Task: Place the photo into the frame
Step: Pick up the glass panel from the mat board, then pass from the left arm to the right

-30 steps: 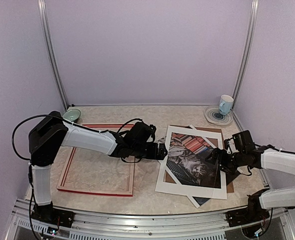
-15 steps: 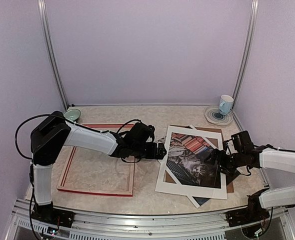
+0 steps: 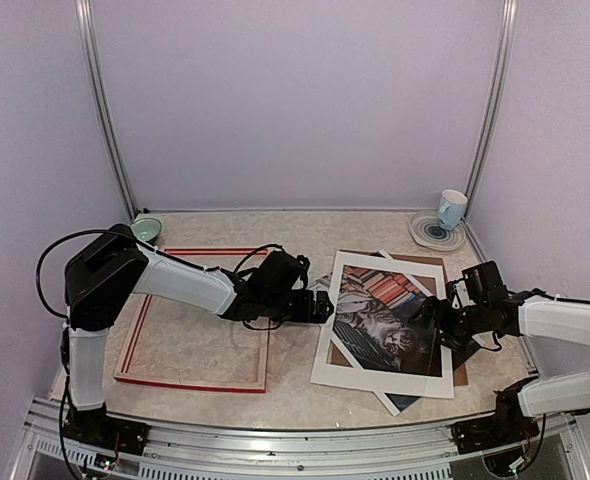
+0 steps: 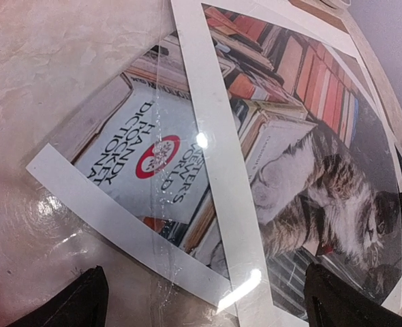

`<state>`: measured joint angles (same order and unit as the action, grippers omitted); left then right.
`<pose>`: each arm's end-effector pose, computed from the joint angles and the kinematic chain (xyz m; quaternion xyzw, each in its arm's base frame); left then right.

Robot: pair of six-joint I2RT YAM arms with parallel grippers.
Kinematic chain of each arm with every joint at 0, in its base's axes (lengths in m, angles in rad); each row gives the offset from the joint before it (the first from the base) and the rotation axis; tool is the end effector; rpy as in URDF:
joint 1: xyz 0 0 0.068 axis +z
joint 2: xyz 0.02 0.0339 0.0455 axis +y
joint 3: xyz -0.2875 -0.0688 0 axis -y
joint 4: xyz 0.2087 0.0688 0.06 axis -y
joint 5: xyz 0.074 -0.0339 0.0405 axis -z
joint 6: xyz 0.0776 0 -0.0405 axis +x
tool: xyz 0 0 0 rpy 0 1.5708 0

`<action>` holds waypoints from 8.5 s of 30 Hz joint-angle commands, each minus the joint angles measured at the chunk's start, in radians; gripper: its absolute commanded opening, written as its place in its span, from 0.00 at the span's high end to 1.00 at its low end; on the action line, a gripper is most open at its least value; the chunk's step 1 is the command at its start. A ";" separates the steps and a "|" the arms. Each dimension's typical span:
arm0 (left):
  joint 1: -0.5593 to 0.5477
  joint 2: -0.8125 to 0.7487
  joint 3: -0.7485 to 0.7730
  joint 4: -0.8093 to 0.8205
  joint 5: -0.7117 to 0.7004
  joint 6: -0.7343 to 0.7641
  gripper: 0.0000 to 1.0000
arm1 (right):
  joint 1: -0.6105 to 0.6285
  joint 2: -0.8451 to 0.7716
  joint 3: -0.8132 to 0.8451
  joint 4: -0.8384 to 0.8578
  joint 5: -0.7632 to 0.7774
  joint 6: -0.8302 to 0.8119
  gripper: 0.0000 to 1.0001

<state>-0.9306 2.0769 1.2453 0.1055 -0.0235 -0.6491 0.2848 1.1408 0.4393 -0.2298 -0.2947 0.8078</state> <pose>0.2748 -0.3659 0.1505 0.1232 0.9037 -0.2836 0.2961 0.1729 0.0741 0.1670 0.1982 0.9190 0.2806 0.1933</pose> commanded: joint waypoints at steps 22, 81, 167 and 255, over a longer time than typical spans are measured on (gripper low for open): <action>0.005 -0.020 -0.076 0.088 0.158 -0.058 0.01 | -0.017 0.019 -0.037 0.033 0.001 0.029 0.01; 0.021 -0.129 -0.138 0.327 0.367 -0.142 0.01 | -0.038 0.021 -0.054 0.078 -0.049 -0.018 0.01; 0.015 -0.189 -0.246 0.486 0.426 -0.239 0.45 | -0.038 -0.073 -0.092 0.219 -0.084 -0.076 0.01; 0.093 -0.684 -0.533 0.479 0.394 -0.278 0.95 | 0.087 0.434 0.013 0.840 -0.454 0.190 0.01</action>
<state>-0.8410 1.4178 0.7223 0.5262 0.3630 -0.9203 0.3576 1.5192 0.4320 0.5022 -0.6956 0.9680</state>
